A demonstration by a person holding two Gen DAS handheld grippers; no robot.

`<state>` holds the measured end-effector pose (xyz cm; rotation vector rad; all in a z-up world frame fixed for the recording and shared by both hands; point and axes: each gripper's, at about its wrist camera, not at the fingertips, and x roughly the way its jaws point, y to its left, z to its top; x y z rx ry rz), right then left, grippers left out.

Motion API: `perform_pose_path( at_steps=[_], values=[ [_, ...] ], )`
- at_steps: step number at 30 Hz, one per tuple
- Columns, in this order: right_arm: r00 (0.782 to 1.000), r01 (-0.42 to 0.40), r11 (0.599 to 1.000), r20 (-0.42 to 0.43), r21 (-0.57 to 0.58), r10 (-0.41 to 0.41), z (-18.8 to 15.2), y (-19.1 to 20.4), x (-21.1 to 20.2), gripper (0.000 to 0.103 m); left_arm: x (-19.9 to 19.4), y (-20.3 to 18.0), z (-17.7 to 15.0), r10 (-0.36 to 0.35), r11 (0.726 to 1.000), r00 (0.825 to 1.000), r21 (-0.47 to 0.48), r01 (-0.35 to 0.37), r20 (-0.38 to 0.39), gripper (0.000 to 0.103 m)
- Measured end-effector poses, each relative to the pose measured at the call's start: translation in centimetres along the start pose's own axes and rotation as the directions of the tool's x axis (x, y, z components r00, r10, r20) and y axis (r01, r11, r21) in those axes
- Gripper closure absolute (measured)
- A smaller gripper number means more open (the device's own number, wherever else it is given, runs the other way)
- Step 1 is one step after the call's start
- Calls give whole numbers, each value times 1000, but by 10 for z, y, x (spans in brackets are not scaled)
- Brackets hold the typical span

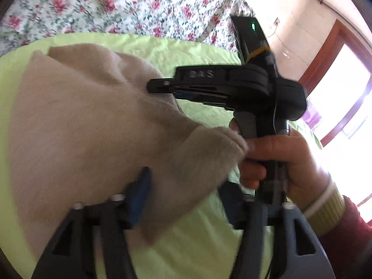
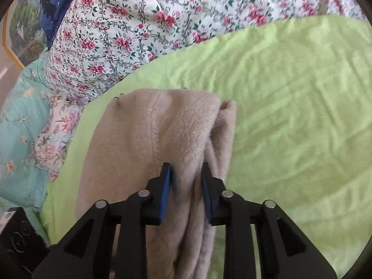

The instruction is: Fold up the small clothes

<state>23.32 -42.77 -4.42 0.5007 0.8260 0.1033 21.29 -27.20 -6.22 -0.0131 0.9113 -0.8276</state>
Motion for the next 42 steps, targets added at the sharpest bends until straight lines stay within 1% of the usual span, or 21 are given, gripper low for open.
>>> perform_pose_path(
  at_steps=[1,2,3,4,6,8,11,13,15,18,20,22,24,25,26,28,29,32,35,38,42],
  values=[
    [1000,3,1000,6,4,-3,-3,0,-6,54,-13,1,-5,-6,1000,1000,1,6,15,37],
    [1000,0,1000,15,13,0,-6,-2,-12,37,-24,2,-8,-7,1000,1000,0,7,24,31],
    [1000,-4,1000,22,20,4,-9,-3,-18,29,-36,5,-11,-1,1000,999,-3,1,37,27],
    [1000,-10,1000,29,23,10,-13,-4,-22,29,-50,11,-14,19,1000,998,-11,-18,57,20],
    [999,-32,999,18,28,31,-19,-5,-27,29,-65,23,-15,49,999,996,-26,-48,75,19],
    [999,-48,998,-13,41,49,-25,-8,-26,29,-77,45,-13,69,996,994,-66,-64,81,16],
    [998,-47,998,-45,47,49,-29,-10,-18,29,-75,82,-5,104,984,993,-148,-95,61,15],
    [996,-64,996,-56,62,68,-29,-12,-12,29,-65,110,2,76,975,996,-212,-66,41,15],
    [993,-94,992,-63,83,99,-26,-15,-4,29,-56,129,6,68,965,997,-256,-60,24,15],
    [991,-99,991,-86,89,107,-21,-17,10,29,-36,154,13,40,949,999,-313,-38,0,15],
    [988,-111,989,-97,95,120,-17,-18,18,30,-25,167,18,-8,939,1000,-345,7,-1,14],
    [987,-118,987,-99,106,128,-14,-19,26,39,-13,177,23,-38,931,999,-364,35,-1,16],
    [978,-148,980,-124,137,165,-13,-22,36,60,-3,181,25,-53,934,999,-353,54,13,24],
    [974,-165,974,-132,156,186,-14,-23,40,62,-2,181,26,-59,937,998,-344,62,18,41],
    [974,-164,975,-131,153,184,-14,-22,41,66,-1,181,28,-76,937,997,-341,78,18,48],
    [977,-155,978,-122,140,173,-14,-16,38,70,-7,178,31,-68,939,997,-336,77,40,59],
    [979,-158,977,-109,142,174,-15,-11,34,73,-14,174,31,-63,943,997,-324,77,55,63],
    [974,-207,970,-66,130,216,-18,10,18,73,-44,162,25,-33,956,997,-287,53,72,65],
    [963,-255,963,-68,89,261,-29,43,12,74,-89,160,8,8,964,996,-266,17,91,65],
    [939,-327,943,-88,58,331,-44,80,17,74,-138,169,-18,47,962,993,-272,-16,108,65],
    [909,-400,917,-130,5,397,-64,129,34,74,-188,186,-50,101,953,989,-297,-64,112,65]
  ],
)
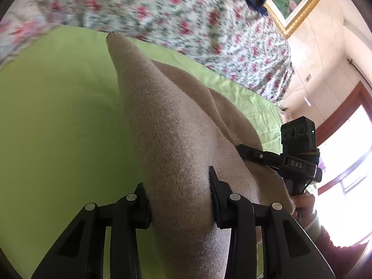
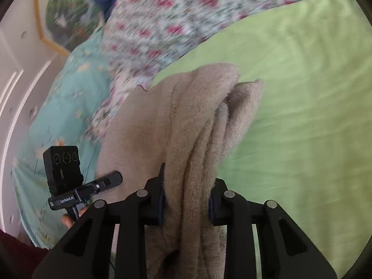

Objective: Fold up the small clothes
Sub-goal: 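Fold the held sweater edge over onto the rest with both grippers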

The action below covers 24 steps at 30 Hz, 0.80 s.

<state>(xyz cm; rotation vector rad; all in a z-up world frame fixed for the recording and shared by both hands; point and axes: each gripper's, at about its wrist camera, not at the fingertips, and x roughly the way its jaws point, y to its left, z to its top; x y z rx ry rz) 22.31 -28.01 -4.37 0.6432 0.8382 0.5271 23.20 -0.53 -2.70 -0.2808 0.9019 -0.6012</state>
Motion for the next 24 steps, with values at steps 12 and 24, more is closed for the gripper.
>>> perform_pose_path(
  at_steps=[12,24],
  values=[
    [993,64,998,-103,-7,-65,-29,5,59,65,-7,73,-53,43,989,999,-140,-45,-17,39],
    [983,184,983,-21,-9,-185,39,7,67,72,-31,97,-31,148,965,986,-231,-126,81,32]
  ],
)
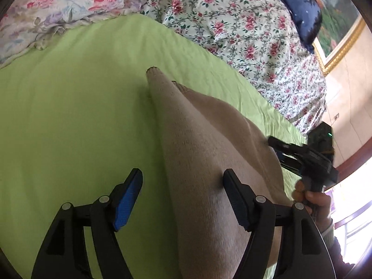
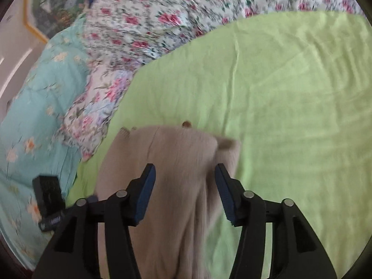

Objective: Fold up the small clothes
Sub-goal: 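Fold the held sweater edge over onto the rest with both grippers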

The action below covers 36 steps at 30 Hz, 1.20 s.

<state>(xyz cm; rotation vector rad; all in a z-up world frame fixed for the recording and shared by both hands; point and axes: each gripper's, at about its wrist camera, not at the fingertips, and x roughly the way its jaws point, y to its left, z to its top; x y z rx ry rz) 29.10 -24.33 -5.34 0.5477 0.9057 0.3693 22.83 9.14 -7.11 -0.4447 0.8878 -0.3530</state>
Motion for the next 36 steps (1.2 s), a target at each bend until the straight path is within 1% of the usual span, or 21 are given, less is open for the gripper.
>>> perform_pose_path(
  at_steps=[1,2,3,5,7,10,11,13,15,18,20,23,24,26,28,30,31,32,34,35,36],
  values=[
    [1000,-4,1000,-23,11,5,6,-1,11,83,2,-1,0,8,1000,1000,-2,-8,-3,33],
    [999,-11,1000,-34,16,12,10,0,18,89,4,-4,1,18,1000,1000,2,-18,-6,37],
    [1000,-23,1000,-3,14,23,11,1,14,91,6,-9,2,26,1000,1000,12,-26,-8,39],
    [991,-78,997,112,1,78,14,6,-10,92,8,-17,1,47,998,999,44,-46,-5,41],
    [987,-44,999,158,9,42,12,2,-26,92,15,-25,1,66,995,998,76,-64,-15,40],
    [995,36,999,91,39,-39,4,-15,-12,92,28,-27,-2,97,992,995,83,-94,-39,40],
    [997,41,998,66,45,-44,1,-22,-4,92,30,-27,-2,97,992,995,81,-94,-38,40],
    [998,38,997,38,66,-41,-2,-28,3,85,28,-29,-2,107,991,993,80,-104,-41,40],
    [997,51,995,45,85,-55,-1,-27,-5,83,21,-31,-1,116,990,993,83,-113,-38,40],
    [992,71,996,100,55,-76,-2,-11,-32,83,-2,-39,-7,132,985,991,117,-131,-8,42],
    [989,56,998,138,25,-59,-8,8,-56,83,-21,-46,-13,109,984,994,136,-111,20,42],
    [987,18,999,160,-42,-11,-31,38,-83,83,-47,-62,-26,31,985,998,171,-39,50,42],
    [987,8,998,159,-56,2,-39,43,-87,83,-54,-67,-31,-1,983,999,182,-9,54,42],
    [989,-30,997,141,-72,40,-58,55,-91,83,-63,-77,-43,-94,977,995,199,83,44,42],
    [991,-65,995,112,-73,73,-73,60,-87,83,-64,-86,-54,-138,966,990,225,128,29,42],
    [996,-46,996,78,-77,52,-89,60,-76,83,-58,-92,-64,-143,958,990,251,140,-4,42],
    [998,-30,997,60,-71,34,-94,57,-70,83,-51,-93,-72,-148,952,988,262,155,-46,42],
    [999,-8,999,37,-51,10,-102,49,-62,83,-45,-92,-77,-138,952,988,268,150,-64,45],
    [998,52,998,22,-33,-51,-114,31,-52,89,-30,-85,-89,-99,953,990,275,124,-102,51],
    [998,56,998,31,-27,-56,-116,23,-50,97,-22,-80,-94,-81,955,989,273,113,-125,58],
    [998,49,999,44,-12,-48,-118,15,-49,103,-18,-78,-96,-65,958,989,270,98,-130,61]
  ],
)
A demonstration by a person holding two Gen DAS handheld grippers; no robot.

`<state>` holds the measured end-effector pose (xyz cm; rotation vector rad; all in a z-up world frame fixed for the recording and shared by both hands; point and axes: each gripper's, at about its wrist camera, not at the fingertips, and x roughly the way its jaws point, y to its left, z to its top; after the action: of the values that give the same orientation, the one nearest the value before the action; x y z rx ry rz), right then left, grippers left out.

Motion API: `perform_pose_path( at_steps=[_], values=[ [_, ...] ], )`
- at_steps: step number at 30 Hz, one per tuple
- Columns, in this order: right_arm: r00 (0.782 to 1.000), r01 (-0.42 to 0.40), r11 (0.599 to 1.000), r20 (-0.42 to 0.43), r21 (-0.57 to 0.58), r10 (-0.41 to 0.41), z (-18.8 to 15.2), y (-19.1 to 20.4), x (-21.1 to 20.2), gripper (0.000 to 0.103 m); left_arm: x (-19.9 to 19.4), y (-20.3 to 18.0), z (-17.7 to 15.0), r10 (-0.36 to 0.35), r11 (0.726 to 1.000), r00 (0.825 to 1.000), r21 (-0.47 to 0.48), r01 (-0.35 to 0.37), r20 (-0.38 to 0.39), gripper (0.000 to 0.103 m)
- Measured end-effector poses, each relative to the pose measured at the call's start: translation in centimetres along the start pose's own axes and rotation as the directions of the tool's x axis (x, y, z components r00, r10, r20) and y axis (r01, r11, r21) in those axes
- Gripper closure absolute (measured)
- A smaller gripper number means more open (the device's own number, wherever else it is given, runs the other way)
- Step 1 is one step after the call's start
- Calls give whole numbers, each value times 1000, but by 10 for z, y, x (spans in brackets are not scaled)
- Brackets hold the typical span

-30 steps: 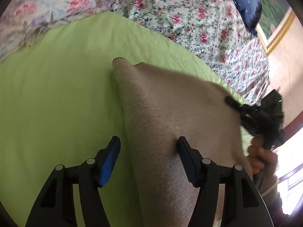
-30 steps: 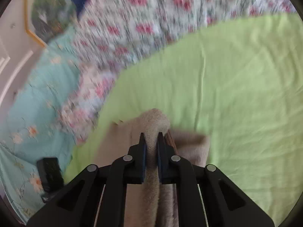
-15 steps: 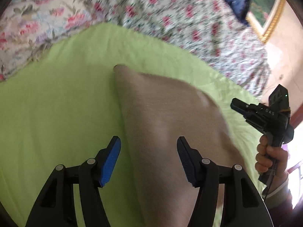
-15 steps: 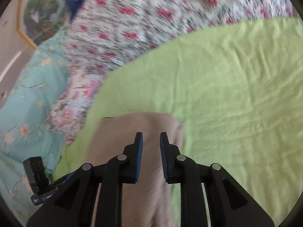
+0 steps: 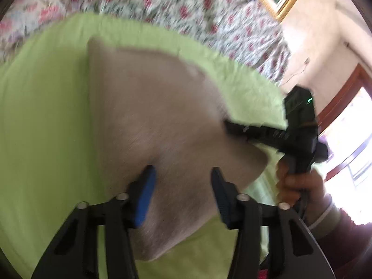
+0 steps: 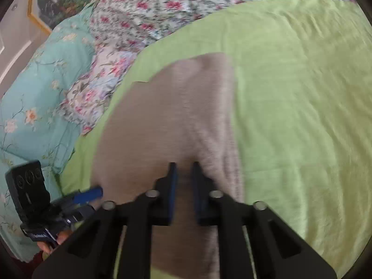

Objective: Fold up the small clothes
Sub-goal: 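Fold the held sweater edge over onto the rest with both grippers, then press the folded sweater flat and open both grippers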

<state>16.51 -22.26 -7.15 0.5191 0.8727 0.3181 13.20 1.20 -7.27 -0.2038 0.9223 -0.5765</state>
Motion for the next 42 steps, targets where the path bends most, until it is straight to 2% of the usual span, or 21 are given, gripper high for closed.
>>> perform_pose_path(
  at_steps=[3,8,12,13,15,17,19,21,42],
  values=[
    [999,-40,998,17,50,39,0,-13,0,103,0,5,-7,-14,1000,1000,-27,14,9,63],
    [1000,18,999,18,-37,-17,-5,12,-17,99,-13,2,-12,-1,998,1000,-64,3,27,62],
    [999,28,990,31,-138,-24,-29,37,-40,99,-21,-11,-21,41,999,999,-22,-40,27,60],
    [999,47,986,24,-160,-44,-37,39,-42,99,-20,-10,-24,48,999,999,-11,-47,23,58],
    [988,149,968,-5,-200,-153,-53,36,-35,99,-13,-7,-30,82,997,997,-5,-82,3,59],
    [981,188,964,-21,-186,-195,-62,21,-26,101,-10,-5,-31,89,996,996,-11,-89,-3,59],
    [990,141,983,5,-117,-141,-65,8,-29,103,-9,-6,-32,101,995,995,-11,-101,2,59],
    [991,133,987,3,-92,-134,-63,5,-30,103,-9,-7,-32,113,994,994,-7,-113,-1,59],
    [978,206,972,4,-116,-207,-76,25,-56,99,-41,-8,-42,165,986,986,-19,-165,-3,58]
  ],
)
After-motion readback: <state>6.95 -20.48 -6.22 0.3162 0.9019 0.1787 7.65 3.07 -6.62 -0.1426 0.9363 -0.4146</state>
